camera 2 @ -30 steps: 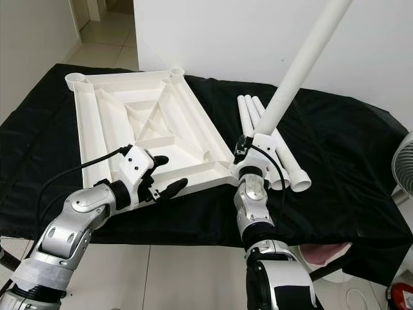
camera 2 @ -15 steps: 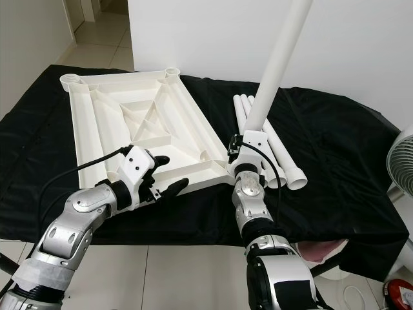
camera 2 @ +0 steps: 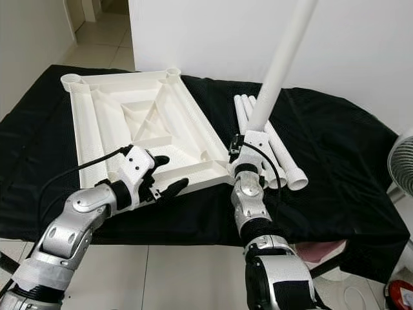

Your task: Building children table

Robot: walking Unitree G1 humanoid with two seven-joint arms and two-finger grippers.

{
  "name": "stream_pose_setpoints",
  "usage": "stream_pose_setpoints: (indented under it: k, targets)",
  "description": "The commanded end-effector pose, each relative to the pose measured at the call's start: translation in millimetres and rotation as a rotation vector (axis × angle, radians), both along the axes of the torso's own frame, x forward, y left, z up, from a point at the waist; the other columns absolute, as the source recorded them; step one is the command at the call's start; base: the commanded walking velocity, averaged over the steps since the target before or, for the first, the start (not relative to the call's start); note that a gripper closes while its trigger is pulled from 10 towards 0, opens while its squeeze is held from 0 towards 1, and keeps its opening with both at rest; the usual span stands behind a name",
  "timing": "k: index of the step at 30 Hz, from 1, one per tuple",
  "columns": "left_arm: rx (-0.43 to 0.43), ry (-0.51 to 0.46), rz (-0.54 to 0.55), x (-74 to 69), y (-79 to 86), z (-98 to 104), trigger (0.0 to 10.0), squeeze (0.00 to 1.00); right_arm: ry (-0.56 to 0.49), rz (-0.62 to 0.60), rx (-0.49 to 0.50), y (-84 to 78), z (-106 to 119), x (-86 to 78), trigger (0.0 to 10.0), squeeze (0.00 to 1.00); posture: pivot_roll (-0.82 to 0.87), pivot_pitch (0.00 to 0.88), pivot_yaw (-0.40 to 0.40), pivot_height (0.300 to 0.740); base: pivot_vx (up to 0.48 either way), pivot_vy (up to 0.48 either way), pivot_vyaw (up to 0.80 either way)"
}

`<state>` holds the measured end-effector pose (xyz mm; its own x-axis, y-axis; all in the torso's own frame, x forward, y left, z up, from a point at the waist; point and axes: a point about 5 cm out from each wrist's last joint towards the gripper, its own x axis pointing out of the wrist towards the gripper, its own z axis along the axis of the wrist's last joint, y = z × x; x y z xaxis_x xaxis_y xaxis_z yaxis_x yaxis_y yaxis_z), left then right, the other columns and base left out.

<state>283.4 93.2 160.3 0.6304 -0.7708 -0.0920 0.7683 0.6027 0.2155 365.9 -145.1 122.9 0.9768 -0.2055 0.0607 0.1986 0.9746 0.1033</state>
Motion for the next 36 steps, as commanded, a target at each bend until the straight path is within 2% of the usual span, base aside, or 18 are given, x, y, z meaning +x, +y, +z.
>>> stream_pose_setpoints:
  k: [1, 7, 19, 20, 26, 27, 28, 36]
  targets:
    - [0.0, -0.028, 0.031, 2.4, -2.0, 4.1, 10.0, 0.0, 0.175, -0.098, 0.036, -12.4, -37.8, -14.1, 10.0, 0.0, 0.0, 0.0, -0.077, 0.74, 0.0, 0.0, 0.0]
    - [-0.001, -0.028, 0.031, 2.3, -2.3, 4.3, 10.0, 0.0, 0.174, -0.12, 0.024, -10.0, -37.6, -14.6, 10.0, 0.0, 0.0, 0.0, -0.078, 0.74, 0.0, 0.0, 0.0]
    - [-0.003, -0.026, 0.032, 2.0, -2.7, 3.9, 10.0, 0.0, 0.142, -0.088, 0.025, -6.6, -34.0, -13.5, 10.0, 0.0, 0.0, 0.0, -0.081, 0.74, 0.0, 0.0, 0.0]
    - [-0.004, -0.025, 0.031, 1.8, -2.8, 4.0, 10.0, 0.0, 0.12, -0.071, 0.038, -6.0, -32.4, -13.5, 10.0, 1.0, 0.0, 0.0, -0.081, 0.74, 0.0, 0.0, 0.0]
    - [-0.007, -0.023, 0.03, 1.2, -3.8, 3.9, 10.0, 0.0, 0.073, -0.042, 0.049, -4.0, -27.9, -13.5, 10.0, 1.0, 0.0, 0.0, -0.081, 0.74, 0.0, 0.0, 0.0]
    - [-0.009, -0.023, 0.028, 0.7, -4.6, 3.7, 10.0, 0.0, 0.062, -0.029, 0.046, -3.4, -26.4, -13.3, 10.0, 0.86, 0.0, 0.0, -0.081, 0.74, 0.0, 0.0, 0.0]
    - [-0.01, -0.022, 0.027, 0.4, -5.3, 3.6, 10.0, 0.0, 0.05, -0.014, 0.041, -3.6, -25.0, -13.1, 10.0, 0.0, 0.0, 0.0, -0.081, 0.74, 0.0, 0.0, 0.0]
    - [-0.013, -0.021, 0.026, 0.1, -6.1, 3.9, 10.0, 0.0, 0.007, 0.056, -0.006, -9.3, -18.6, -11.7, 10.0, 0.0, 0.0, 0.0, -0.081, 0.74, 0.0, 0.0, 0.0]
